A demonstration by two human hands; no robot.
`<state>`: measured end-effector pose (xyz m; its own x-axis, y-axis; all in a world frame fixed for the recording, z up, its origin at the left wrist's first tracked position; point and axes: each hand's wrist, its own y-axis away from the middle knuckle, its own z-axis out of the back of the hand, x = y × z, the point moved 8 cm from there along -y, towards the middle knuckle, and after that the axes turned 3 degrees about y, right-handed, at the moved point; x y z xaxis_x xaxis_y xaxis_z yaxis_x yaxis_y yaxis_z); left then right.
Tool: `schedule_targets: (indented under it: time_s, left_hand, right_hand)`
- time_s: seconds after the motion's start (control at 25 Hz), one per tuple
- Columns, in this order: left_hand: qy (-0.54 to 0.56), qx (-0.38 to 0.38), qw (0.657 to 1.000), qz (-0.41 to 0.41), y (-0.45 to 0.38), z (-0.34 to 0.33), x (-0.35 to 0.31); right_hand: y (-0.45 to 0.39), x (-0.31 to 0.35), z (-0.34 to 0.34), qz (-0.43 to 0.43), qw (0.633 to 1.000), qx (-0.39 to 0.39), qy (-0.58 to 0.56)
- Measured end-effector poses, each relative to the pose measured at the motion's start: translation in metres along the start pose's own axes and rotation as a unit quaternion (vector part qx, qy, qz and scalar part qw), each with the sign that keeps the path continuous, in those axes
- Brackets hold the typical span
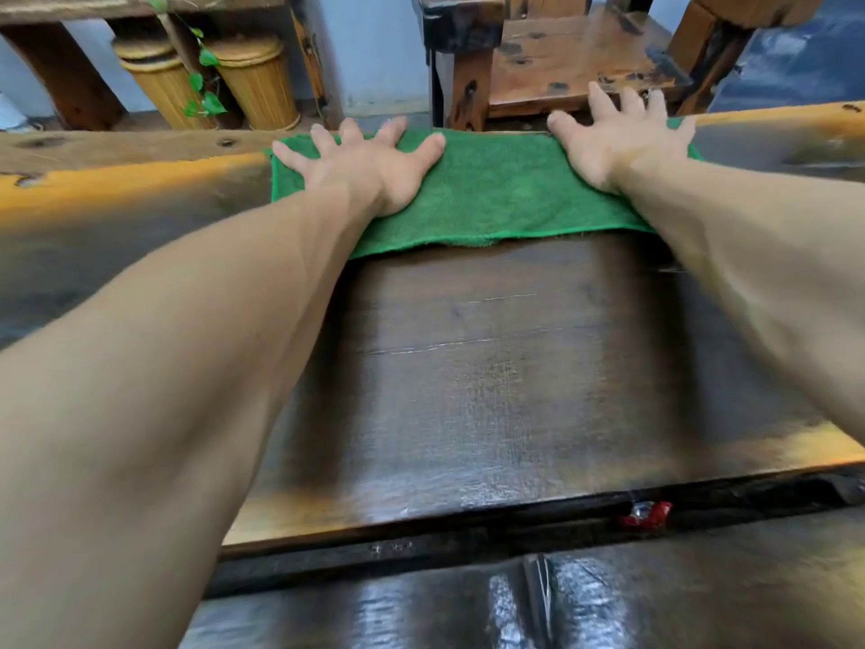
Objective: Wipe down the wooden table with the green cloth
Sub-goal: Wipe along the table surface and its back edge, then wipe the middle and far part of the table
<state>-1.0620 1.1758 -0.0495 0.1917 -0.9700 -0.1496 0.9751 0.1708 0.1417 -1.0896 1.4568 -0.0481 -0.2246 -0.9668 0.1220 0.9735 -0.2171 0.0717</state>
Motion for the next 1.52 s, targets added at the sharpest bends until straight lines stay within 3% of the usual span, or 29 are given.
schedule_targets:
  time_s: [0.08, 0.2, 0.28, 0.4, 0.6, 0.72, 0.96, 1.52]
  left_hand:
    - [-0.002, -0.001, 1.0, 0.01, -0.011, 0.002, -0.003]
    - [-0.004, -0.024, 0.999, 0.027, -0.017, 0.005, -0.003]
    - [-0.001, -0.048, 0.998, 0.028, -0.013, 0.007, -0.003]
    - [0.013, -0.069, 0.998, 0.009, 0.0, 0.006, -0.003]
    - [0.008, -0.014, 1.0, -0.025, 0.042, -0.007, -0.006]
    - [0.0, 0.007, 0.999, -0.039, 0.084, -0.014, -0.004]
    - [-0.018, 0.019, 0.998, -0.05, 0.205, -0.03, 0.011]
    - [-0.023, 0.053, 0.998, -0.018, 0.525, -0.072, 0.066]
  right_hand:
    - [-0.01, 0.001, 0.006, 0.003, 0.999, -0.044, -0.004]
    - [0.006, 0.014, 0.035, 0.028, 0.967, -0.25, 0.045]
    - [0.019, 0.02, 0.044, 0.025, 0.953, -0.294, 0.064]
    - [0.027, 0.018, 0.039, 0.041, 0.966, -0.248, 0.055]
    - [0.067, 0.006, 0.033, 0.064, 0.971, -0.225, 0.043]
    - [0.102, -0.013, 0.021, 0.05, 0.985, -0.163, 0.028]
    - [0.205, -0.056, -0.007, 0.047, 0.998, -0.022, 0.017]
    - [0.505, -0.134, -0.021, 0.063, 0.992, 0.086, 0.067]
